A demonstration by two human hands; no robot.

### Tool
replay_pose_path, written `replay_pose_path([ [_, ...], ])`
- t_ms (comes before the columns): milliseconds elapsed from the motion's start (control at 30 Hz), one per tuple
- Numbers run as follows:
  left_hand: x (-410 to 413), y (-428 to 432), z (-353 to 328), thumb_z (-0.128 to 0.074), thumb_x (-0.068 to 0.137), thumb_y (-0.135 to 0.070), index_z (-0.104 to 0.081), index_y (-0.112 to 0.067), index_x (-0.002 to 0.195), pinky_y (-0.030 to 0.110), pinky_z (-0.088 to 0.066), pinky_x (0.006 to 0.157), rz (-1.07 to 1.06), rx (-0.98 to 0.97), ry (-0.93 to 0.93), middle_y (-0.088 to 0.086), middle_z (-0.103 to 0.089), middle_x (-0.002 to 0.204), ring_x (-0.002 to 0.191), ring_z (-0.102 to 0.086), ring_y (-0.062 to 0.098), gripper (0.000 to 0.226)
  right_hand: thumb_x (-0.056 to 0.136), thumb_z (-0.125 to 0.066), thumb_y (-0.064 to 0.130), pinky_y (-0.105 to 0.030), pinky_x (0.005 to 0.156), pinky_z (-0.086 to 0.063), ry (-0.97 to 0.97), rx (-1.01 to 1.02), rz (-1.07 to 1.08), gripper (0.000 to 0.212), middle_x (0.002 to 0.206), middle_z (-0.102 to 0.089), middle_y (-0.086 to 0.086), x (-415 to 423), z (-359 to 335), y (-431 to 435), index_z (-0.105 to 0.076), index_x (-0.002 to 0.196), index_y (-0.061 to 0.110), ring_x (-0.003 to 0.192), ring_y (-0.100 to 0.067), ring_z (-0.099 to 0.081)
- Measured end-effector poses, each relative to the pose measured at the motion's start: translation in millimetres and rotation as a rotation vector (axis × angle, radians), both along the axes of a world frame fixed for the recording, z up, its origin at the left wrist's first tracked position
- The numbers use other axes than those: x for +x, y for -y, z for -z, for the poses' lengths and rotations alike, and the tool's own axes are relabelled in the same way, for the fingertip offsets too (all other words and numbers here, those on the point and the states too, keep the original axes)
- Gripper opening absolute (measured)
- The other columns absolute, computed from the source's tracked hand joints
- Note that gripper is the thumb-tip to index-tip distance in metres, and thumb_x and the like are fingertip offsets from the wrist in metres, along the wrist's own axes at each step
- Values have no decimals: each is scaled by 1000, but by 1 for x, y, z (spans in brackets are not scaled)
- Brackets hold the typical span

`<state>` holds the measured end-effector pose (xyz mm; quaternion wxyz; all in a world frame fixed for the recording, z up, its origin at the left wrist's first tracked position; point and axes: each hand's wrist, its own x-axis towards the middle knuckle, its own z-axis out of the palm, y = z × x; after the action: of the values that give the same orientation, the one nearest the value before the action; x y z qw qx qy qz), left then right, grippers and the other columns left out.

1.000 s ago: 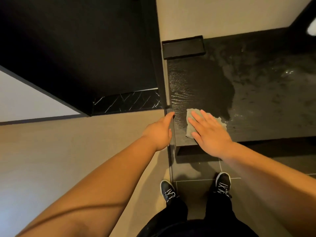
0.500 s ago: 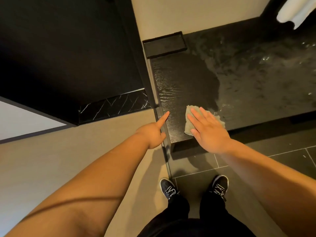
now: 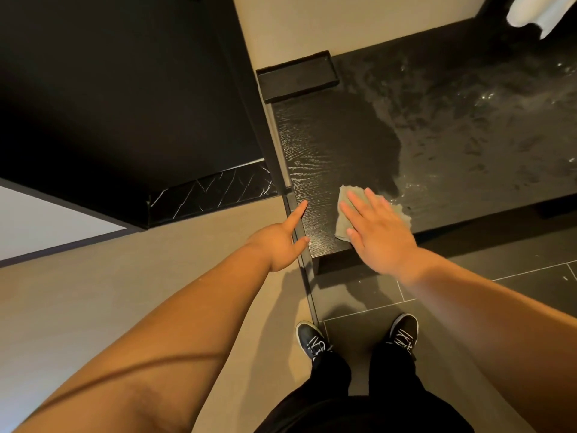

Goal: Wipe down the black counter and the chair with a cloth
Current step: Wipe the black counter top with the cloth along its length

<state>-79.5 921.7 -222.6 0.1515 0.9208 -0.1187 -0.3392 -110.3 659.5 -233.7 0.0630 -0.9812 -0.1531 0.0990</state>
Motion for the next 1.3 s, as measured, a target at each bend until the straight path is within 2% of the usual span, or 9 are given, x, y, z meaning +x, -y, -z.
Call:
replay_pose_path([
  [67,2,0,-1,-38,110,-51,23,-55,158,47,-57,91,-6,4,18,11,-73,108,95,-69,27,77,106,-26,41,-55,129,-11,26,23,37,64,173,-14,-10,-11,3,-27,-24,165,17,159,-40,-5],
  [233,0,4,-7,-32,114,-38,12,-48,164,42,-53,84,-36,-3,48,13,-72,117,98,-68,29,68,106,-30,42,-41,128,9,-39,141,-253,64,174,-4,1,-31,7,-59,-17,166,23,161,-25,5],
  [333,-3,9,-5,-30,114,-41,12,-47,165,46,-55,88,-48,25,79,14,-68,122,100,-66,28,66,108,-30,42,-46,130,-3,-13,119,-224,62,174,-11,0,-15,7,-24,-22,166,22,161,-25,-2],
  [467,-4,23,-4,-28,109,-58,-1,-45,166,49,-56,94,-117,71,192,9,-45,154,125,-59,30,64,107,-30,42,-53,127,-18,-9,31,-55,63,174,-13,-4,1,2,35,-22,165,19,160,-31,-9],
  [600,-2,41,-8,-36,106,-65,-5,-41,167,54,-43,115,-179,123,210,10,-11,175,151,-37,37,73,105,-25,43,-54,129,-10,-13,8,2,66,174,-9,-7,0,3,23,-19,166,17,160,-36,-4],
  [733,-3,66,-3,-36,107,-57,-13,-27,168,53,-23,127,-256,130,291,8,8,177,160,-14,35,72,106,-28,47,-48,130,2,-89,79,-212,67,174,1,0,-9,7,-3,-11,167,23,160,-28,9],
  [1000,13,115,3,-25,109,-58,-15,-30,169,53,-2,131,-271,150,385,4,1,178,163,6,30,66,108,-33,43,-48,129,-12,-38,48,-68,62,174,-13,4,20,7,108,-22,166,25,161,-23,-4],
  [1100,11,135,11,-22,105,-67,-6,-36,168,57,9,129,-247,189,363,6,10,177,162,14,36,72,104,-30,42,-45,130,-7,-17,33,6,64,174,-13,5,20,8,113,-26,165,24,161,-24,-6],
  [1300,5,141,21,-27,100,-70,-16,-37,168,58,2,130,-281,209,468,7,0,178,162,7,38,76,100,-46,30,-56,125,-25,132,161,-167,59,166,-36,-10,7,17,72,-47,155,11,154,-39,-29],
])
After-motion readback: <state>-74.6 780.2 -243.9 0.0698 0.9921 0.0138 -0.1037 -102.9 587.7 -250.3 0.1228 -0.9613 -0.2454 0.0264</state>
